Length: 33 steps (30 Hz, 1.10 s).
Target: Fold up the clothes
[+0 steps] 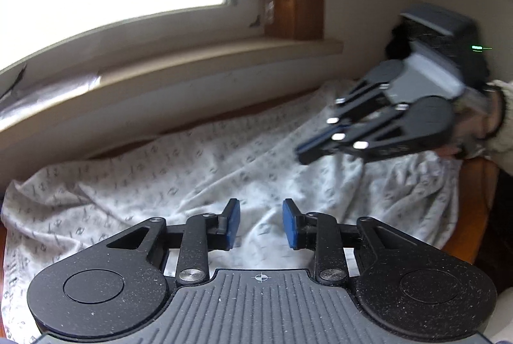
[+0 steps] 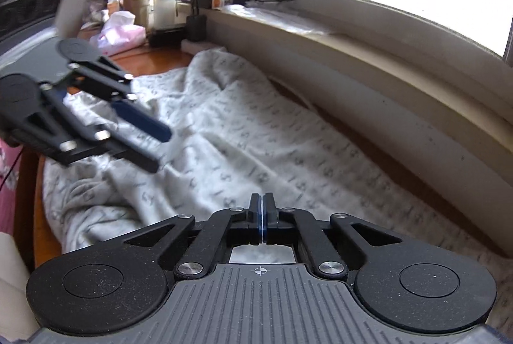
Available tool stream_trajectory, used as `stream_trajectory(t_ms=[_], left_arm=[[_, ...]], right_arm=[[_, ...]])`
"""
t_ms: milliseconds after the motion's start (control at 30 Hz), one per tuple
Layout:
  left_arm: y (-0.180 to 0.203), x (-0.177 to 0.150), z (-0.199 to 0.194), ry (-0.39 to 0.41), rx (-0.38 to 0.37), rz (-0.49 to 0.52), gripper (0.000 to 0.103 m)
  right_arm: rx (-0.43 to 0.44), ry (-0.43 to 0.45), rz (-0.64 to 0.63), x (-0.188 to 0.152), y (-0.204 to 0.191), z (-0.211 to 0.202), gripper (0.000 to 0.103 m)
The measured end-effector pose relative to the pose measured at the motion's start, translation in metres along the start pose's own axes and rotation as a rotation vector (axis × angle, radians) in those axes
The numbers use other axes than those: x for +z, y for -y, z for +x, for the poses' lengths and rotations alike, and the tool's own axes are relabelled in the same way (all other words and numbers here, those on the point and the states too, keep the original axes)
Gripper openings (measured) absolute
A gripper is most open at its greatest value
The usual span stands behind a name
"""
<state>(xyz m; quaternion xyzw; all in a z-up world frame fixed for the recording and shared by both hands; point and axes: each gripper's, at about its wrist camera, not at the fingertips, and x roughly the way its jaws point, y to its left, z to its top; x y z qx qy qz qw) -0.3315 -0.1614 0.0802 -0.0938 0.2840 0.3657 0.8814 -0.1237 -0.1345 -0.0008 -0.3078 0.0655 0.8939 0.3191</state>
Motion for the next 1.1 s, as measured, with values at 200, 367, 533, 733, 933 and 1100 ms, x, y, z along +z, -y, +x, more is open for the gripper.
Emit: stream_trajectory(t_ms=[200, 367, 533, 733, 933, 1100], left_arm=[[0.014, -0.007, 0.006, -0.036, -0.057, 0.049, 0.036], [0.019, -0.012, 0.018, -0.078, -0.091, 0.08, 0.024], [0.007, 0.001, 0.016, -0.015, -0.077, 0.051, 0.0], [-0.024, 0.021, 0.026, 0.003, -0.063, -0.051, 0.0], [-0.049, 0.017, 0.045, -0.037, -0.061, -0.145, 0.0], [-0.057, 0.011, 0.046, -0.04, -0.042, -0.177, 0.001]], right_arm=[[0.039, -0.036, -0.003, -0.018, -0.011, -0.008, 0.025], [0.032, -0.047, -0.002, -0.029, -0.016, -0.018, 0.032], [0.044, -0.006, 0.012, -0.029, -0.011, -0.028, 0.042], [0.057, -0.011, -0.014, -0.026, -0.01, -0.019, 0.048], [0.026, -0.016, 0.032, -0.016, 0.009, 0.003, 0.029], [-0.007, -0.016, 0.111, -0.014, 0.03, 0.014, 0.014]])
